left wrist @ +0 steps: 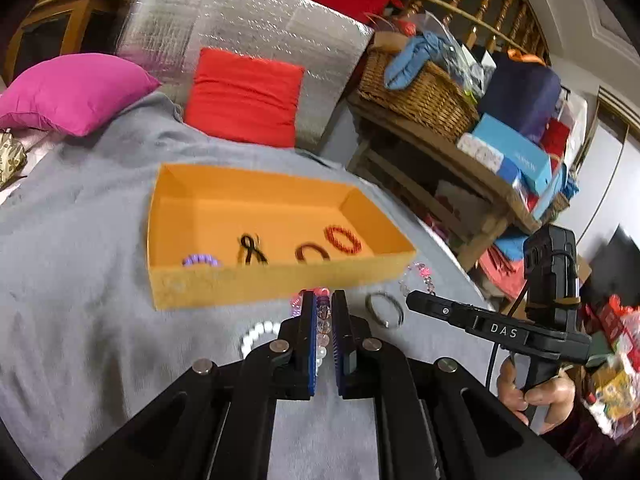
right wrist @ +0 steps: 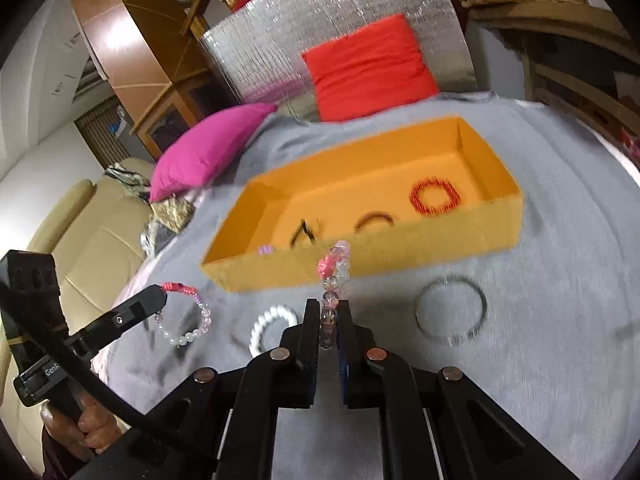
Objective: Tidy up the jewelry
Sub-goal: 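Carry both pink bracelets over the orange box and open both tools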
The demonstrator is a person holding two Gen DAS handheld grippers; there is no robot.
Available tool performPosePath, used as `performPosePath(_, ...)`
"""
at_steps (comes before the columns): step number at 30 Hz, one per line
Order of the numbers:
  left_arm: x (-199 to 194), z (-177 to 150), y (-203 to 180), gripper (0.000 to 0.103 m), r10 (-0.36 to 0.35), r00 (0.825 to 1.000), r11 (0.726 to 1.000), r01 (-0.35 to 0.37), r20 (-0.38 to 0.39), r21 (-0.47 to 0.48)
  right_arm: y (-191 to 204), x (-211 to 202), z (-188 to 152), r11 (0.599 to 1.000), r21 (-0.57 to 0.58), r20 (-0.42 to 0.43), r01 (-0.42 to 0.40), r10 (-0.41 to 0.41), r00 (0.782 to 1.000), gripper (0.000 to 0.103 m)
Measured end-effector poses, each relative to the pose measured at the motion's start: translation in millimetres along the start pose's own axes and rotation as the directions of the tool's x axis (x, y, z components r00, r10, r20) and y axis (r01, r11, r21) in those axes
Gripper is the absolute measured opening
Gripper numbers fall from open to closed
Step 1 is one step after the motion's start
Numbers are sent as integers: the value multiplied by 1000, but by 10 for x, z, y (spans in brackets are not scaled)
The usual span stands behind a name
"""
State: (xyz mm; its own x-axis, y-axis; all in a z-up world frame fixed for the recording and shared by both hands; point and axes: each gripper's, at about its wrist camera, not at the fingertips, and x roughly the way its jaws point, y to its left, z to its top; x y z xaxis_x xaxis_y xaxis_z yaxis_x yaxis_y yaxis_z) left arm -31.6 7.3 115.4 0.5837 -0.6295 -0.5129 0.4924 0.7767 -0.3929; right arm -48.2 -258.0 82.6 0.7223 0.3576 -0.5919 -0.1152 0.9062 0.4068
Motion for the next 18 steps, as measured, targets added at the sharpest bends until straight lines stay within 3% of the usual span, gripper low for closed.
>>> performPosePath(7, 154, 564, 51, 7, 51, 996, 998, -52, 67, 21, 68, 345, 500, 999, 14, 13, -47, 46, 999, 9)
performPosePath(11, 455, 888, 162, 7, 152, 986, 988, -154, 62, 32, 44, 639, 783, 999, 42, 0, -28, 28, 1000, 9)
performPosePath(18, 1027, 1092, 546, 7, 178, 983, 982, -180, -43, -58, -52, 1243, 1185, 996, 88, -60, 1, 5, 998, 9)
